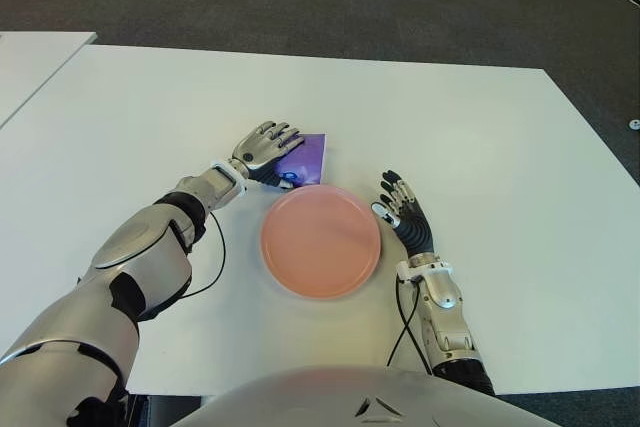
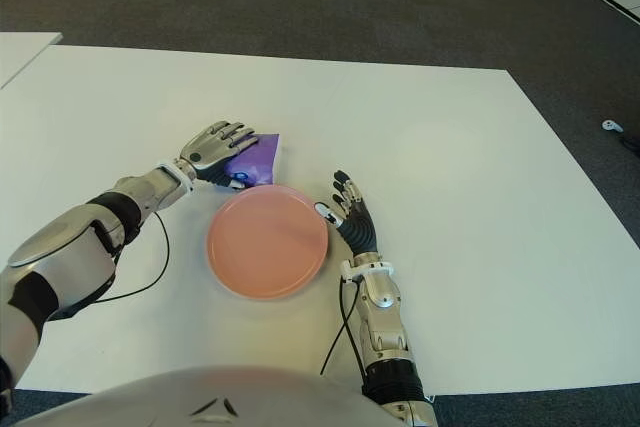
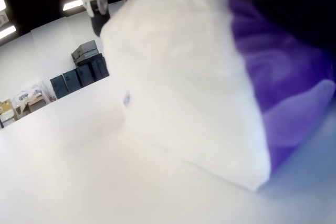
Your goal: Put the tissue paper into the plate.
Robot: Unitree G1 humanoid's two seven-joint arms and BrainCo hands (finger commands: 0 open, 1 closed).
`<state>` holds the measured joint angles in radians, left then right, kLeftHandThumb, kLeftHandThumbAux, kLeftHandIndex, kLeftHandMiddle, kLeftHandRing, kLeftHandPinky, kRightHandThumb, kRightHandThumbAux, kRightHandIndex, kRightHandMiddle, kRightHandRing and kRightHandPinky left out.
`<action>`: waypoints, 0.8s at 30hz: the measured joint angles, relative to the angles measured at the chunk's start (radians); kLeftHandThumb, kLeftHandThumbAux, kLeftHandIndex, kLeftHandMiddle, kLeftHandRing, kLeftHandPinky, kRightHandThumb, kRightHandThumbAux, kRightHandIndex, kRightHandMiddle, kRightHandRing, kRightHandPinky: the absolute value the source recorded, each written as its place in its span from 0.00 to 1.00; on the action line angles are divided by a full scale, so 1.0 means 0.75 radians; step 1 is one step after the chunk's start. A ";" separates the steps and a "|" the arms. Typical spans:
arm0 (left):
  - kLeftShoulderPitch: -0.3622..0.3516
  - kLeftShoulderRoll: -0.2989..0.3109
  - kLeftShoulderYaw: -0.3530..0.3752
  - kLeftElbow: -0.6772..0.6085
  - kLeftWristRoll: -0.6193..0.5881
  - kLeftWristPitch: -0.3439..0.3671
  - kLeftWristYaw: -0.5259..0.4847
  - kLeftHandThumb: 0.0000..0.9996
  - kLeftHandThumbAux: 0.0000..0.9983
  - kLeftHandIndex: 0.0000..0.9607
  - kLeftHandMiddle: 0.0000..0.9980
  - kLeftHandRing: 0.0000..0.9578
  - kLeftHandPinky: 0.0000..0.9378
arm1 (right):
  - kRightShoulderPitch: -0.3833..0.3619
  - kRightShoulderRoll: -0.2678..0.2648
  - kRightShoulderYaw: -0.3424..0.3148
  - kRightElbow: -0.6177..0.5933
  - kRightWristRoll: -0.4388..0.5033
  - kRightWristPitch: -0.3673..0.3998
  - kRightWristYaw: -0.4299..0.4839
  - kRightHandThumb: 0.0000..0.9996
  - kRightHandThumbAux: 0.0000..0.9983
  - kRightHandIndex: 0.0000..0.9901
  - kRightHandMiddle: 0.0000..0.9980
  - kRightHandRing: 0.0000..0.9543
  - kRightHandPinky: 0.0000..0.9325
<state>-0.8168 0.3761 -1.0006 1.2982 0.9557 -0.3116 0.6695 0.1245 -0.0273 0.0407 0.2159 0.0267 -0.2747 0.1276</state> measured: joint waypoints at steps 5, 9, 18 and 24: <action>-0.002 0.003 -0.004 0.000 0.000 -0.003 0.000 0.24 0.31 0.00 0.00 0.00 0.00 | 0.001 -0.001 0.000 -0.004 0.000 0.006 0.000 0.08 0.57 0.00 0.00 0.00 0.00; -0.002 0.007 -0.002 0.001 0.000 -0.009 0.002 0.28 0.38 0.02 0.06 0.06 0.10 | 0.001 -0.003 0.000 -0.004 0.000 0.006 0.000 0.08 0.58 0.00 0.00 0.00 0.00; 0.010 0.007 0.048 0.005 -0.033 -0.023 0.002 0.50 0.53 0.36 0.58 0.60 0.64 | 0.001 -0.003 0.001 -0.007 0.000 0.007 -0.001 0.09 0.60 0.00 0.00 0.00 0.00; 0.009 0.000 0.060 0.005 -0.033 -0.008 0.002 0.68 0.67 0.44 0.70 0.72 0.77 | 0.001 -0.002 0.001 -0.006 0.000 0.008 -0.001 0.09 0.60 0.00 0.00 0.00 0.00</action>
<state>-0.8103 0.3761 -0.9560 1.3022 0.9311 -0.3177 0.6709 0.1251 -0.0288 0.0417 0.2111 0.0270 -0.2689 0.1272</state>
